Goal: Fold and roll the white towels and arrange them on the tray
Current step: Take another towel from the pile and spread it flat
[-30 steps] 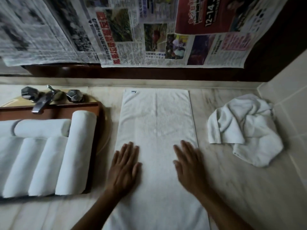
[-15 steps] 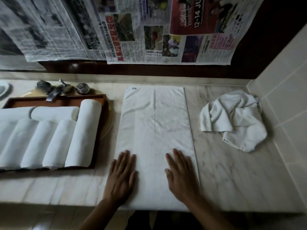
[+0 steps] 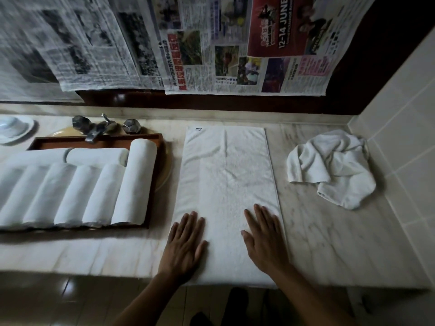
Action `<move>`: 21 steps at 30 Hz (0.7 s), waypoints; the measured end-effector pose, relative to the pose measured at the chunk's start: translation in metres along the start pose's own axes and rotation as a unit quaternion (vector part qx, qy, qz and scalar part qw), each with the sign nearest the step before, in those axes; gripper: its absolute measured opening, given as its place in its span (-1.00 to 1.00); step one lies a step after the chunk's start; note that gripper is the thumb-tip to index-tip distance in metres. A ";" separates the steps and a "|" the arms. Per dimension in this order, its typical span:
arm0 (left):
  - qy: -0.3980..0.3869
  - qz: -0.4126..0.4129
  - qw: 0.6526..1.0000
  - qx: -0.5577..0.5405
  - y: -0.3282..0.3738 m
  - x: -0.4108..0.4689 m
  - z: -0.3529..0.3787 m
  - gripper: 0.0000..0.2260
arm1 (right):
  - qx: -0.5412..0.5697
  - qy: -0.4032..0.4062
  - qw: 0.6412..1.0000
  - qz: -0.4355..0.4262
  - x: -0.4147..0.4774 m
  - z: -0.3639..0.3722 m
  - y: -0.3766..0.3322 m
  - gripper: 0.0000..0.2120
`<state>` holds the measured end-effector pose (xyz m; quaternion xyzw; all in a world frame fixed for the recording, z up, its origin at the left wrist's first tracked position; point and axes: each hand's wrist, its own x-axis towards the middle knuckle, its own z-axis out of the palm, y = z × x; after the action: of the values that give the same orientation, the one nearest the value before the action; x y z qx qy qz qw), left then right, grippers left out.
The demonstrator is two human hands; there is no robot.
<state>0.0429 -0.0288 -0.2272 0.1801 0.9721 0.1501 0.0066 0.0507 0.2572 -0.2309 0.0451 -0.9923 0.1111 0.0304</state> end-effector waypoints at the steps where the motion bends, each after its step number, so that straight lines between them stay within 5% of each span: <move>1: 0.002 -0.001 1.000 0.001 0.000 -0.005 0.000 -0.43 | -0.001 0.000 1.000 0.000 -0.005 0.001 -0.002 -0.42; 21: -0.038 0.011 0.999 -0.010 0.010 -0.069 -0.012 -0.44 | 0.023 0.005 0.999 0.025 -0.071 0.003 -0.029 -0.43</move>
<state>0.1103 -0.0481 -0.2156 0.1963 0.9675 0.1534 0.0437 0.1236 0.2346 -0.2324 0.0207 -0.9901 0.1349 0.0318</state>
